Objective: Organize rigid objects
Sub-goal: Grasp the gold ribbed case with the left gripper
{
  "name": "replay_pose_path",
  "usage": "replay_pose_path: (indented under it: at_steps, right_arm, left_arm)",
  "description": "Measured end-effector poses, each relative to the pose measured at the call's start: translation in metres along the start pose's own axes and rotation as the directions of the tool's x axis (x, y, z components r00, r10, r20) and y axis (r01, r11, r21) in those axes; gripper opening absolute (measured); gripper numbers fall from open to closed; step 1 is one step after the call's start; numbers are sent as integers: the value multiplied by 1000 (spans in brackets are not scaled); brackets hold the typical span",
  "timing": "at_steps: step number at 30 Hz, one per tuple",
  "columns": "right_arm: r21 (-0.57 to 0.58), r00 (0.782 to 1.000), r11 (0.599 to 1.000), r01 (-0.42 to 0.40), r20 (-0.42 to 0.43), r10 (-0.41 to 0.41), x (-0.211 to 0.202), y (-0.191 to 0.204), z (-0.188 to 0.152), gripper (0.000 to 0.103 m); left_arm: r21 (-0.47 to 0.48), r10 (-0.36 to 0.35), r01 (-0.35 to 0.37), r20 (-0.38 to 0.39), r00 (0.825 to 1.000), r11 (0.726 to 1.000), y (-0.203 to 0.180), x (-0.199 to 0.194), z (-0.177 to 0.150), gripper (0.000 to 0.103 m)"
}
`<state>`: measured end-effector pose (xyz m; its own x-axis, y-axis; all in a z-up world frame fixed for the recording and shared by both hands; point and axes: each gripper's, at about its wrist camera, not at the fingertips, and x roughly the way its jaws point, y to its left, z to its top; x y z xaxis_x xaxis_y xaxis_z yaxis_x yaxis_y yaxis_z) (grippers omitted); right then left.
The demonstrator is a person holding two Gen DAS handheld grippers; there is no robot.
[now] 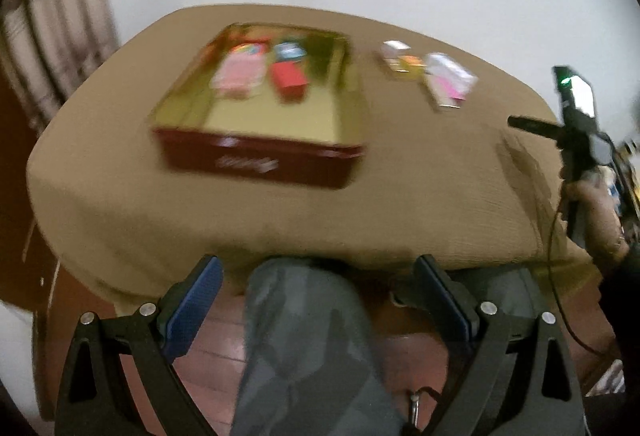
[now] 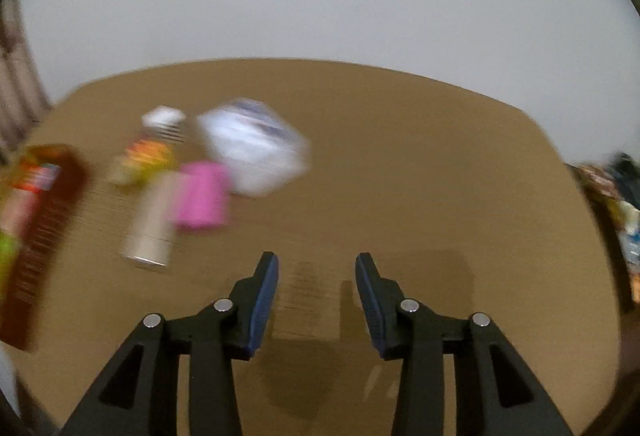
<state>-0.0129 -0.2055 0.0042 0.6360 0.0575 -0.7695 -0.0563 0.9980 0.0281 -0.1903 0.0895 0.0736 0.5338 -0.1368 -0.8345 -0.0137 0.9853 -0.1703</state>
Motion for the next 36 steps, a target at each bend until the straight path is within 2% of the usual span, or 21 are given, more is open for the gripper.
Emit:
replay_pose_path:
  at_steps: [3,5,11,15,18,20,24,31,36]
  right_arm:
    - [27,996,996,88,-14,-88,13,-39,-12,41]
    - [73,996,993,89,-17,-88,19,-57,-19,41]
    - [132,999,991,31,22,-34,22,-62,-23,43]
    - [157,999,987,-37,36,32,24,-74,-26,51]
    - [178,997,982,-69,46,62,23,-87,-27,52]
    - [195,995,977,-92,54,83,22,-92,-27,52]
    - [225,990,965,-133,69,120,25,-101,-31,52]
    - [251,984,953,-173,84,156,24,-104,-33,54]
    - [255,982,949,-184,89,166,18,-98,-36,55]
  left_arm:
    - [69,-35,34,4,999,997,-30,1,19,94]
    - [84,-55,55,-1,998,995,-50,9,38,94]
    - [82,-110,112,-34,993,990,-93,60,101,93]
    - [73,-127,131,-65,990,989,-115,101,135,93]
    - [75,-108,115,-89,990,991,-127,131,155,93]
    - [65,-111,120,-126,986,991,-128,151,166,89]
    - [48,-115,125,-180,977,991,-127,181,179,79]
    - [63,-103,118,-205,973,991,-127,195,188,77]
    - [54,-95,110,-230,968,992,-126,211,193,65]
